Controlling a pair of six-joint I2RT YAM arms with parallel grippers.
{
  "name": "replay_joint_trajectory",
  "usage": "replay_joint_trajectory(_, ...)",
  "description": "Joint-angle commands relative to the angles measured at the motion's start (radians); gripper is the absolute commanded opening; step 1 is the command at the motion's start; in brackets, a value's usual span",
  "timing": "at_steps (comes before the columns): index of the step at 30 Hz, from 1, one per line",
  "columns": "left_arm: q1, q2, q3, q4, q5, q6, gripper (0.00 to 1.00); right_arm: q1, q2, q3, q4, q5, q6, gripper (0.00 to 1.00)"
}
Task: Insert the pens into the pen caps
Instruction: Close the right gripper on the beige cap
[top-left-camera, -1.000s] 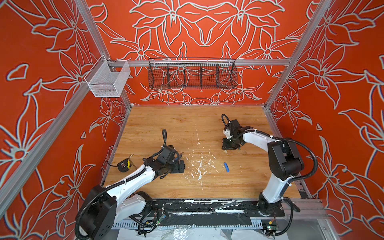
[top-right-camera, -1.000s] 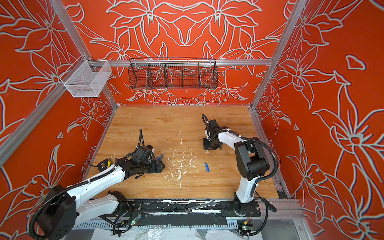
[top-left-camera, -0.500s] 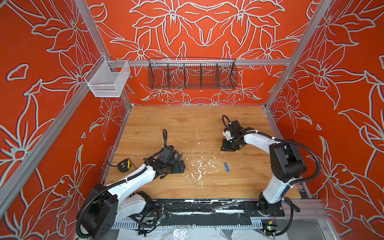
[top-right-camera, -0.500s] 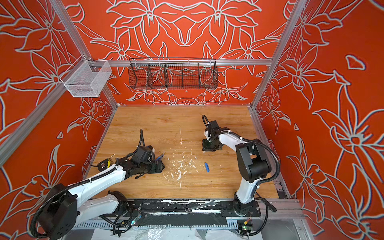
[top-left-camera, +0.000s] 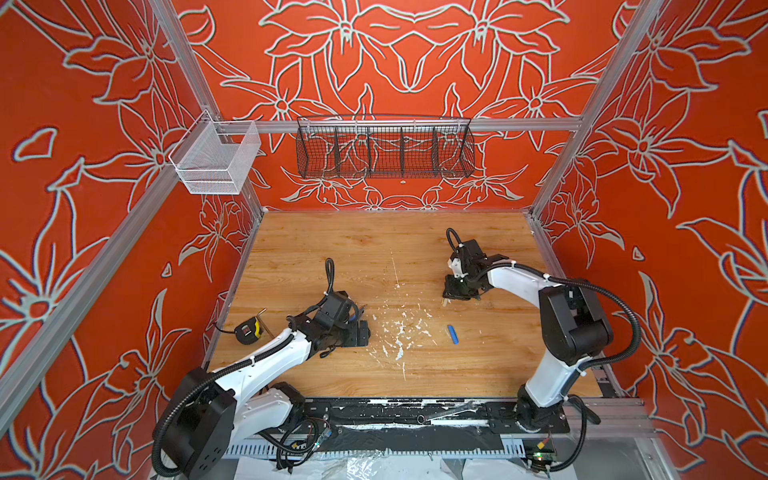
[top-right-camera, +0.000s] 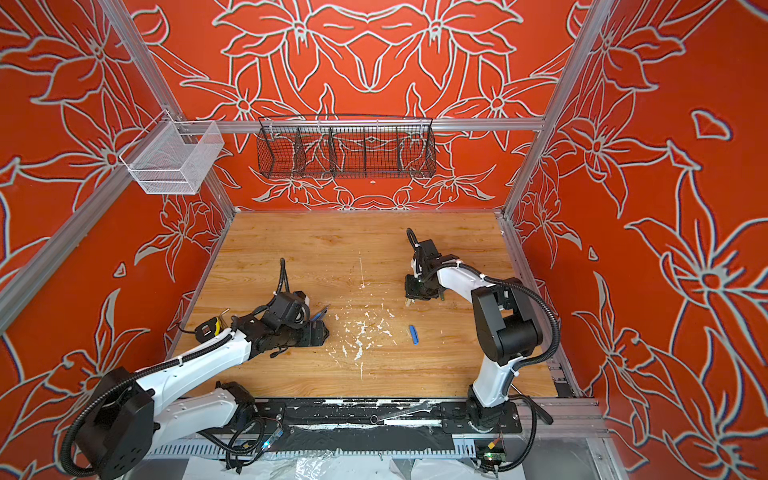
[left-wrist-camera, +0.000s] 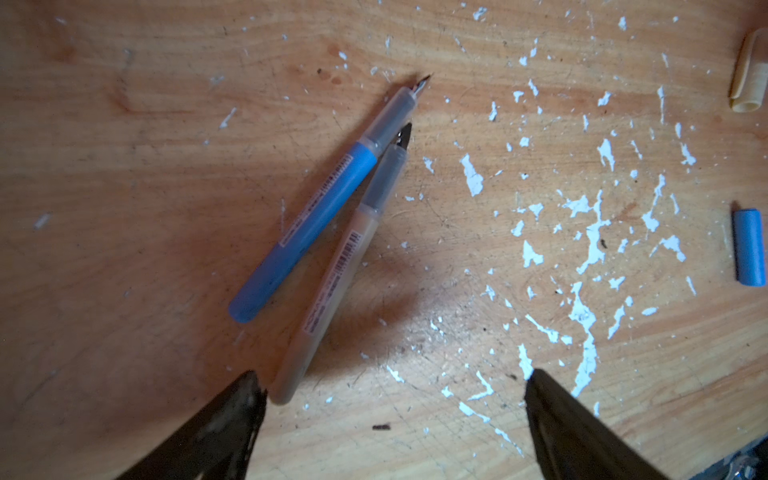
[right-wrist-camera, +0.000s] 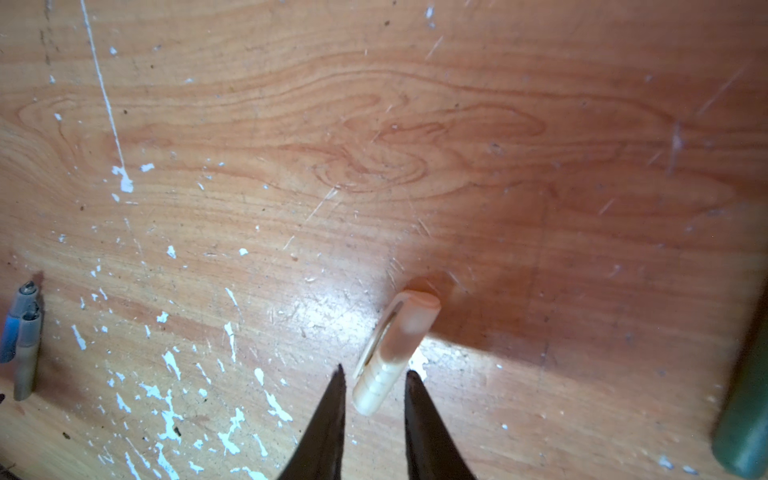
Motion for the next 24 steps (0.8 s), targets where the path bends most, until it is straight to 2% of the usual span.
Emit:
replay_joint_trajectory(1, 0.006, -0.008, 0.003, -0.006, -0.007, -0.005, 0.97, -0.004, 0.031, 0.003, 0.000, 0.028, 0.021, 0.27)
replay_joint_trajectory(13, 0.006, -0.018, -0.011, -0.002, -0.005, -0.010, 0.97, -0.004, 0.068, 0.013, -0.005, 0.057, 0.021, 0.27)
replay_joint_trajectory(24, 0.006, -0.016, -0.019, 0.009, 0.001, -0.014, 0.98, -0.004, 0.051, 0.003, 0.009, 0.011, 0.014, 0.23)
